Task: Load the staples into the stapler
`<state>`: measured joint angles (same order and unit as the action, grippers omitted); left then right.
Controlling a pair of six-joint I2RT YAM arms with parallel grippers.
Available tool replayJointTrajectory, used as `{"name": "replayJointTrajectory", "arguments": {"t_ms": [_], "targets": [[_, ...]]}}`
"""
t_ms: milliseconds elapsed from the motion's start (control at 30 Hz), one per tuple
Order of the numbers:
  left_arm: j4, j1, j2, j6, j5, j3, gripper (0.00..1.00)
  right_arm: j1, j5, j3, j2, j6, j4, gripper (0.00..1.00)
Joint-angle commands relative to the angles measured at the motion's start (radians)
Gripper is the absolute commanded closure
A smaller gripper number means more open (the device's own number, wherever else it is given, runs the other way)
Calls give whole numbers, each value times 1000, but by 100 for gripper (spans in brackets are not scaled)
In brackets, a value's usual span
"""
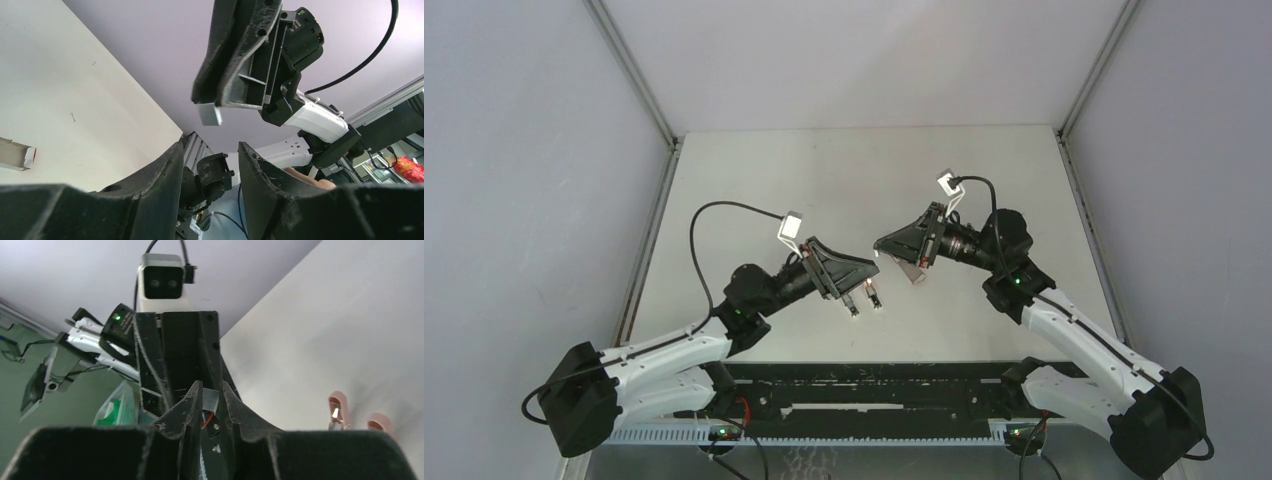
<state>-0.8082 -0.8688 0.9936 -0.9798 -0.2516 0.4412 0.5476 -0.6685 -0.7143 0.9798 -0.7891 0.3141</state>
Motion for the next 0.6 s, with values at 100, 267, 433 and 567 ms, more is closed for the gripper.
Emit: {"name": "replayJointTrajectory", "arguments": {"t_ms": [100, 267, 433, 567], "targets": [[-92, -11, 3, -26, -37, 58, 53, 34, -47, 1, -17, -53, 121, 85], [-108, -10, -11, -24, -44, 61, 53, 38, -54, 1, -13, -51, 122, 85], [-111, -12, -14, -20, -56, 68, 56, 40, -63, 1, -5, -53, 124, 85], [-125, -12, -18, -22, -49, 68, 58, 43, -72, 1, -3, -58, 134, 85]]}}
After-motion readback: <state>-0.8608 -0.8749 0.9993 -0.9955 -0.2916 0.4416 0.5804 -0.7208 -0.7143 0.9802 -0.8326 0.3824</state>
